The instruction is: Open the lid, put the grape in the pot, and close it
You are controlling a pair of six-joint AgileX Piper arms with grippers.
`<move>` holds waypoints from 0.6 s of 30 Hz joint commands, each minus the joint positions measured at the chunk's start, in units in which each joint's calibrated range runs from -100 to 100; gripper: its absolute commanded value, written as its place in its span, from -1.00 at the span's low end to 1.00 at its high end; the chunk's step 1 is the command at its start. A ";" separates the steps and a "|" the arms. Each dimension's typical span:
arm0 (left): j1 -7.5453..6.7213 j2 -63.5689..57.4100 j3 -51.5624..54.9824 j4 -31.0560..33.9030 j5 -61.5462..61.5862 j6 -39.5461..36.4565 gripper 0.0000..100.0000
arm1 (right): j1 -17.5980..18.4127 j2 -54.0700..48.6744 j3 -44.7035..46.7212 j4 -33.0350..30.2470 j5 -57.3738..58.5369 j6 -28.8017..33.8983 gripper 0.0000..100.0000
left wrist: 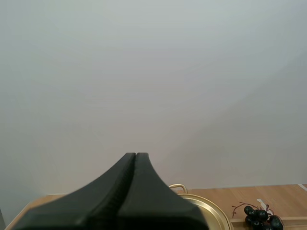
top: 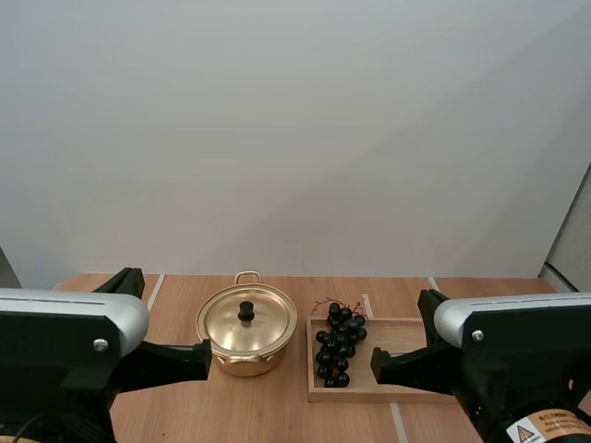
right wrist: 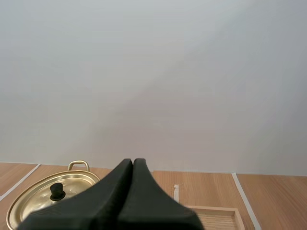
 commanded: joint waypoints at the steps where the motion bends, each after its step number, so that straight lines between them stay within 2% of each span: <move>1: 0.07 1.17 -0.54 0.50 0.65 -0.52 -0.92 | -0.25 1.04 -0.65 0.16 1.34 -0.90 -1.00; 2: 0.07 2.31 -0.54 0.50 0.65 -0.52 -0.79 | -0.25 1.92 -0.65 0.16 1.34 -0.90 -0.98; 3: 0.07 3.27 -0.54 0.50 0.65 -0.52 -0.70 | -0.25 2.62 -0.65 0.16 1.34 -0.90 -0.70; 5: 0.07 5.80 -0.54 0.50 1.02 -0.52 -0.21 | -0.25 3.56 -0.65 0.16 1.34 -0.90 -0.11; 6: 0.07 7.31 -0.54 0.50 1.37 -0.52 0.16 | -0.25 3.90 -0.65 0.16 1.34 -0.90 0.38; 7: 0.07 8.52 -0.54 0.50 1.37 -0.52 0.45 | -0.25 4.00 -0.65 0.16 1.34 -0.90 0.73; 8: 0.07 9.70 -0.54 0.50 1.37 -0.52 0.84 | -0.25 4.00 -0.65 0.16 1.34 -0.90 1.00; 9: 0.07 10.82 -0.65 0.50 1.15 -0.52 1.00 | -0.25 4.00 -0.65 0.16 1.34 -0.90 1.00; 14: 0.07 17.09 -2.70 -2.13 -1.04 6.25 1.00 | -0.25 4.00 -0.65 0.67 -3.85 -3.72 1.00; 18: 0.07 27.75 -7.73 -7.60 5.17 10.84 1.00 | -0.25 6.86 -0.65 0.43 -1.71 -6.20 1.00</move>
